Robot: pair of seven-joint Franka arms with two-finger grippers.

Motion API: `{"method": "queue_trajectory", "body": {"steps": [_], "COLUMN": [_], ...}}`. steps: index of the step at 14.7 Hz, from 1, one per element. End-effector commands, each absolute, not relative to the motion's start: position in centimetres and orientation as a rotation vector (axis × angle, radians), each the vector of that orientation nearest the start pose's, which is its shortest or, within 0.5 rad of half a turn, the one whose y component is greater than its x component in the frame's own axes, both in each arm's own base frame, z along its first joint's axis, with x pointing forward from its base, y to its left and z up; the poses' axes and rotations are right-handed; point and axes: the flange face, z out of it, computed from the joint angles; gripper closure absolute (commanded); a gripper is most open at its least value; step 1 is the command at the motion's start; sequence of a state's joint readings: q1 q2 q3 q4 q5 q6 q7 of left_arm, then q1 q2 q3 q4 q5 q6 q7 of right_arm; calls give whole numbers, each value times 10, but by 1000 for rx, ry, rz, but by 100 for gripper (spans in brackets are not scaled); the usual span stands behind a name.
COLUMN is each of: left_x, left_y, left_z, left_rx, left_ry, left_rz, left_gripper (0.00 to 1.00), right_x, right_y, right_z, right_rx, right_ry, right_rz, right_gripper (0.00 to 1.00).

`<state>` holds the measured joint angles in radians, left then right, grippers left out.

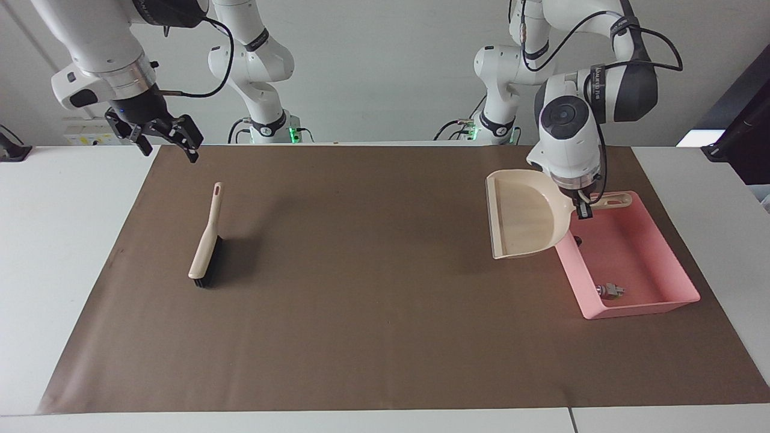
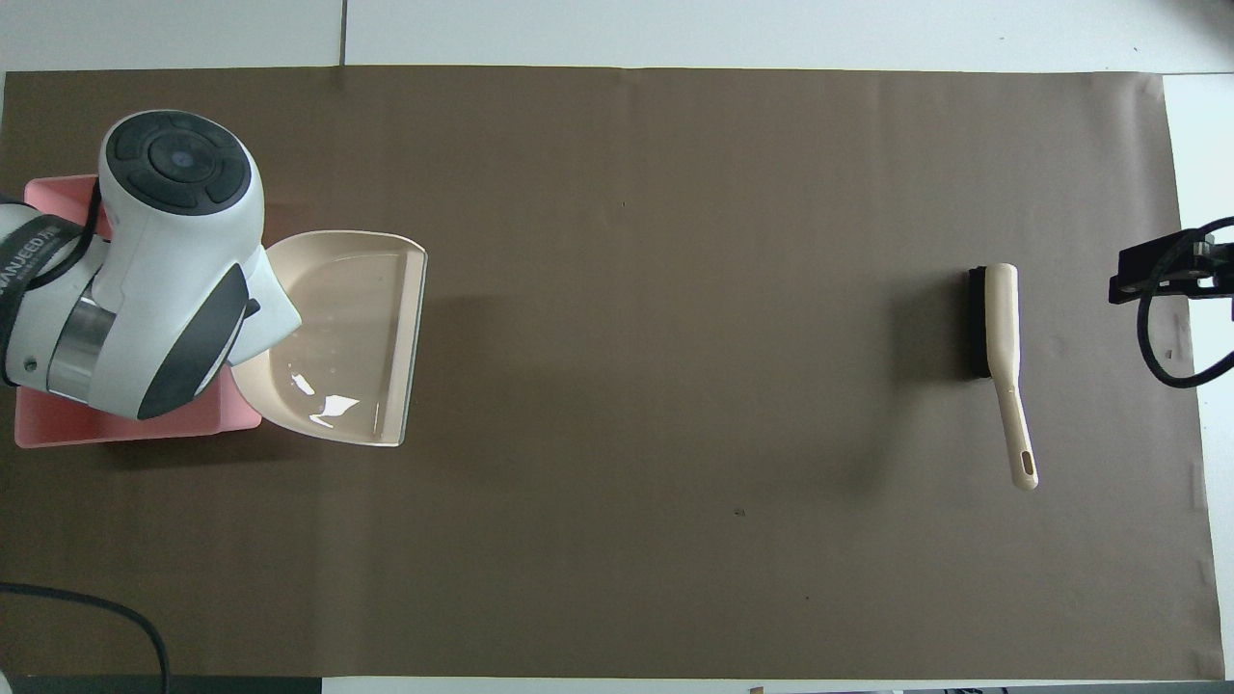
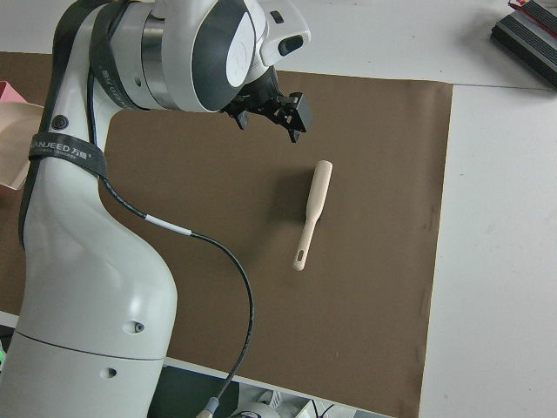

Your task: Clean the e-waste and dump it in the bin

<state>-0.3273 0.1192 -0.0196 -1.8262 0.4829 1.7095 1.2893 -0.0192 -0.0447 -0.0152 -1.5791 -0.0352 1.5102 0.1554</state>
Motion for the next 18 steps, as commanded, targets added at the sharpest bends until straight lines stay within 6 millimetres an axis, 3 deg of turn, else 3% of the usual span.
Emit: {"method": "queue_trajectory", "body": {"steps": [1, 5, 8, 9, 13, 16, 18], "left_x": [530, 510, 499, 497, 486, 481, 482], "left_y": [-187, -213, -239, -239, -255, -256, -256], "left_z": [421, 384, 344, 338, 327, 318, 320], "left_rx": [-1779, -1781, -1777, -1783, -1762, -1764, -1768], "left_ry": [2126, 2123, 2130, 2127, 2141, 2141, 2137], "left_rz": [513, 456, 469, 473, 477, 487, 482], "left_gripper": [100, 100, 100, 100, 100, 98, 82], "right_x": [533, 532, 533, 532, 526, 525, 525], "right_y": [-21, -23, -21, -21, -21, -21, -21], "right_z": [643, 643, 643, 647, 651, 650, 651], "right_rx": [-3149, -3148, -3145, -3147, -3146, -3146, -3146], "right_ry": [278, 280, 280, 278, 263, 263, 263], "right_rz": [45, 52, 47, 40, 57, 55, 43], "right_gripper": [0, 0, 0, 0, 0, 0, 0]}}
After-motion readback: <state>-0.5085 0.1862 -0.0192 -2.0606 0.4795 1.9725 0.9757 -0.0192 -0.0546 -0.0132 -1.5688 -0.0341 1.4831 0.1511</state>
